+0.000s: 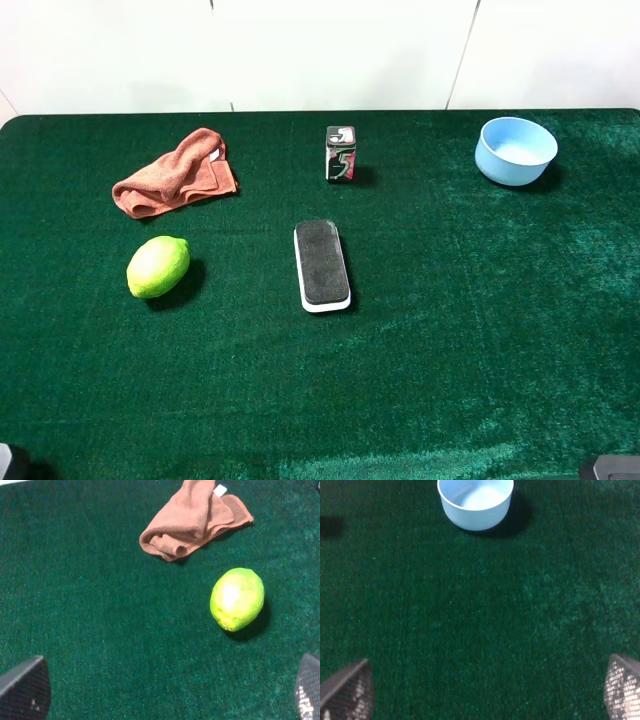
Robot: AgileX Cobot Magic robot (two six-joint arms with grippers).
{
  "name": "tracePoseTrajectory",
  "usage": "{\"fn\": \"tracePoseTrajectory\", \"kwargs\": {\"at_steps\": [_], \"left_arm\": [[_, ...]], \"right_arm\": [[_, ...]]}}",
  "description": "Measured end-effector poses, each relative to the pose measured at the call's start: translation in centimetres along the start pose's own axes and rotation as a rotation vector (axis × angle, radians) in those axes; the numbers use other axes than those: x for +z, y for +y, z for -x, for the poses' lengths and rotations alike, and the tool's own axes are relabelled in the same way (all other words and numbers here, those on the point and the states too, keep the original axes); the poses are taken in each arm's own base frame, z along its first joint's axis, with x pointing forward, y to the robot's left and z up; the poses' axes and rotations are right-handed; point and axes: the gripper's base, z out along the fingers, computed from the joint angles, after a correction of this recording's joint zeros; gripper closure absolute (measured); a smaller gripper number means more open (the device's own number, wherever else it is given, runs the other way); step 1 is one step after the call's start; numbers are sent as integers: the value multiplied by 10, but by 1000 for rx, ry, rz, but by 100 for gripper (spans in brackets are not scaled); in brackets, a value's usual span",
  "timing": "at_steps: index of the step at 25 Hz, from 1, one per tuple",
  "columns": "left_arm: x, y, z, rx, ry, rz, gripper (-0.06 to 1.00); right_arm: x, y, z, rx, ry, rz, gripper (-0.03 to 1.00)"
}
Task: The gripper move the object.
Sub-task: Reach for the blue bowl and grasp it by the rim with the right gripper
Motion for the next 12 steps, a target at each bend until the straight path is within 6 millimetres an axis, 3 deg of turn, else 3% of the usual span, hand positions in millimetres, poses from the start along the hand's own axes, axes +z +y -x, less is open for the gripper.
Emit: {"fn": "tracePoseTrajectory", "kwargs": {"at_steps": [7, 12], "left_arm": [[0, 0, 0, 0, 0, 0, -5], [0, 0, 0, 0, 0, 0, -5]], "right_arm": [[12, 0, 48, -1, 76, 11, 28], [32, -1, 78, 1, 152, 15, 28]]}}
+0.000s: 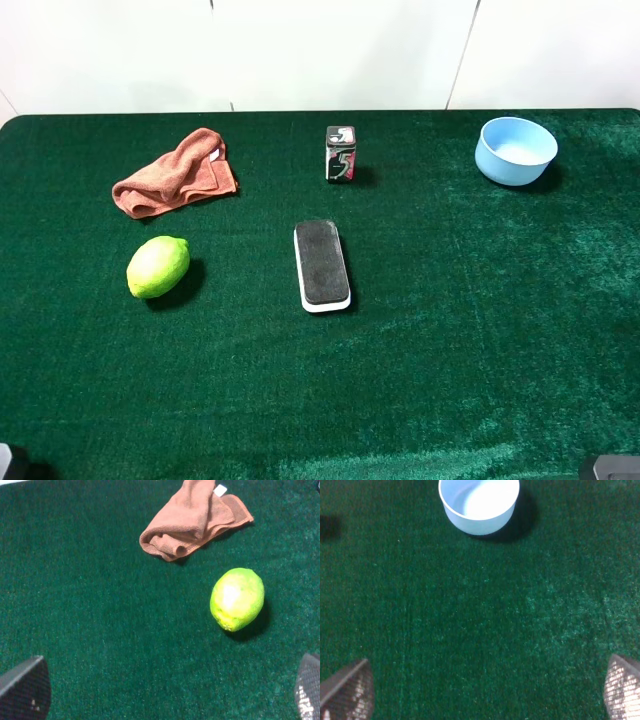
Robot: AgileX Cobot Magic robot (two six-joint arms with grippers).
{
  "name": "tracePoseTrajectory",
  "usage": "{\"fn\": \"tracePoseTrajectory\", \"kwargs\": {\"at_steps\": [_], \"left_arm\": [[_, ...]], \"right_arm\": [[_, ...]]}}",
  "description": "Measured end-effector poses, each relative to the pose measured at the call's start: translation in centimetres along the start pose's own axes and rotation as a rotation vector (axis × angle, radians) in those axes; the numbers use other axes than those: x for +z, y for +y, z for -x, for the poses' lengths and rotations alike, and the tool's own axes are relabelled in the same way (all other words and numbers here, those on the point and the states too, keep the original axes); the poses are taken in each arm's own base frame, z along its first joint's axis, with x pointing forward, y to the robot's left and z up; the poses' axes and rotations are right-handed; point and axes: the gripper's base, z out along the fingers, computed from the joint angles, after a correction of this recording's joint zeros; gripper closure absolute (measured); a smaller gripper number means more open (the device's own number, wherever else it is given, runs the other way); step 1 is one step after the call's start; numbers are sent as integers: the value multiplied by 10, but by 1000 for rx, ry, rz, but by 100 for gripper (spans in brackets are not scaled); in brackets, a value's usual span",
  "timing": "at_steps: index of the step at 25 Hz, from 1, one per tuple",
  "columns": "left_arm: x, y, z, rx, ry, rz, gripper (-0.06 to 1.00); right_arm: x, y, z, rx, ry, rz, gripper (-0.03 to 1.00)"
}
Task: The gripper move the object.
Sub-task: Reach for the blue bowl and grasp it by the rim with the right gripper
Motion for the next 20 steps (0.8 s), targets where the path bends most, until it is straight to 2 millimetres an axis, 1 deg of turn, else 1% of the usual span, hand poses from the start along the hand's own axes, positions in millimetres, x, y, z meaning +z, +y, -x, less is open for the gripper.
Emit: {"fn": "tracePoseTrajectory", "kwargs": {"at_steps": [6, 9, 13, 20], "left_arm": [[0, 0, 0, 0, 0, 0, -5], [0, 0, 0, 0, 0, 0, -5], [0, 0, 0, 0, 0, 0, -5], [0, 0, 0, 0, 0, 0, -5]], "right_arm": [[26, -1, 40, 3, 84, 4, 28], [44, -2, 60, 3, 129, 5, 28], [70, -3, 82, 4, 185, 8, 28], [122, -7, 109, 22, 279, -1, 28]]}}
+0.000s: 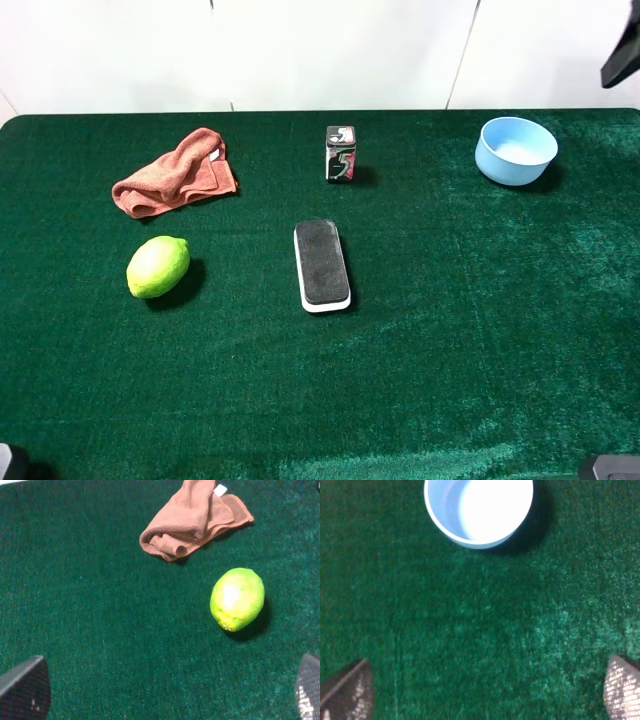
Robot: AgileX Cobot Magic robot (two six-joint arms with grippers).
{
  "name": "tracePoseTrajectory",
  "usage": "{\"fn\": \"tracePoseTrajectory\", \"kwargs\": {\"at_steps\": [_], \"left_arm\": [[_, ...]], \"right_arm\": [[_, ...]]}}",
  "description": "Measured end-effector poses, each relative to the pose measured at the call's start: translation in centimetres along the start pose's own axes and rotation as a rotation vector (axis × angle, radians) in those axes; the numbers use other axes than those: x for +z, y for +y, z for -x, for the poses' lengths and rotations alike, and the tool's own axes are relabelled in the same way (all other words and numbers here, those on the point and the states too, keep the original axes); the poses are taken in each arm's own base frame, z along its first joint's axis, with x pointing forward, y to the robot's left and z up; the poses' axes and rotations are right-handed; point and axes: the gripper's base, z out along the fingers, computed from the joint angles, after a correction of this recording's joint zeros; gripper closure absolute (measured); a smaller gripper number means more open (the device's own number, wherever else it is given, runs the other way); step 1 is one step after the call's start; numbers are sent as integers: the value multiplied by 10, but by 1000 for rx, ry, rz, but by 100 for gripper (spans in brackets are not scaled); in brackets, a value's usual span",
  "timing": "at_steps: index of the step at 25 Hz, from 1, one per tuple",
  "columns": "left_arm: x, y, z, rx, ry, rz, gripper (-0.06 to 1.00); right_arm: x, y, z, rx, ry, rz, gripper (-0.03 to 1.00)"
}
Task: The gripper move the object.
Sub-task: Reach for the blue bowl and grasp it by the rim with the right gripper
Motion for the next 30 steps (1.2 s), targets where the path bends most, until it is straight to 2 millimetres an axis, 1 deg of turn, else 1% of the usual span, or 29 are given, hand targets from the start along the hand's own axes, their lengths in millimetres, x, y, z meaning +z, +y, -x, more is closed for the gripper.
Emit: {"fn": "tracePoseTrajectory", "kwargs": {"at_steps": [5, 12, 18, 25, 30], "left_arm": [[0, 0, 0, 0, 0, 0, -5], [0, 0, 0, 0, 0, 0, -5], [0, 0, 0, 0, 0, 0, -5], [0, 0, 0, 0, 0, 0, -5], [0, 0, 0, 0, 0, 0, -5]], "right_arm": [[34, -16, 23, 58, 55, -13, 28], [81, -36, 44, 113, 99, -24, 28], [114, -42, 62, 109, 98, -26, 28], [154, -46, 78, 107, 130, -24, 28], [185, -48, 80, 105, 157, -22, 28]]}}
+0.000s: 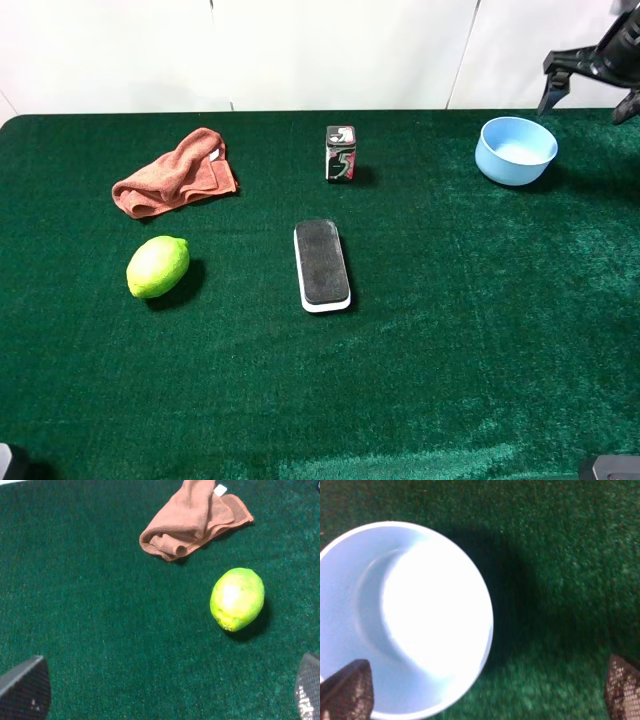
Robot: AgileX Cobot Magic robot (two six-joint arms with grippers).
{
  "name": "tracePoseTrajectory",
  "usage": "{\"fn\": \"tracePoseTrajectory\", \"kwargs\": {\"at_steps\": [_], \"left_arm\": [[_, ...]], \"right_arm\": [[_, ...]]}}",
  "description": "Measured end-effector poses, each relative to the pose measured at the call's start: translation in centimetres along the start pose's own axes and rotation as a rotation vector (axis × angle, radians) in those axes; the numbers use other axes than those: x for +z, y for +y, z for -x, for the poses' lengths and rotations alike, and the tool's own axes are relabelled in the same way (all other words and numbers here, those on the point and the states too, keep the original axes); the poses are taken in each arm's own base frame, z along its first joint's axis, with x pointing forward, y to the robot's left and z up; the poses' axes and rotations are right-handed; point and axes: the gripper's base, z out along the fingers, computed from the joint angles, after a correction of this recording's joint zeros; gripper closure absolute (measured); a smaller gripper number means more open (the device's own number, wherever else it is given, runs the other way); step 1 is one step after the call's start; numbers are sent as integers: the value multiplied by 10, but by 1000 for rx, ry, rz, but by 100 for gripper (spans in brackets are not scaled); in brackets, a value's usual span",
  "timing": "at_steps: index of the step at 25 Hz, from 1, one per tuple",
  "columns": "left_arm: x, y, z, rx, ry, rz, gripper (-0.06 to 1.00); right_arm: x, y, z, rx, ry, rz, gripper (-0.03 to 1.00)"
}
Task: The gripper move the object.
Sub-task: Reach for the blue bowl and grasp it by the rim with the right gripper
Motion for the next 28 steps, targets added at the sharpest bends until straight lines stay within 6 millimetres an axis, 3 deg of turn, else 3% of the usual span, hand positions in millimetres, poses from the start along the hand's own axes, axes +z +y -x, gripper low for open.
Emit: {"fn": "tracePoseTrajectory", "kwargs": {"at_steps": [8, 16, 28], "left_arm": [[0, 0, 0, 0, 0, 0, -5], [0, 0, 0, 0, 0, 0, -5], [0, 0, 0, 0, 0, 0, -5]], "right_arm": [[43, -1, -3, -8, 41, 0, 28], [71, -3, -3, -11, 43, -2, 28], [83, -14, -6, 21, 57, 25, 28]]}}
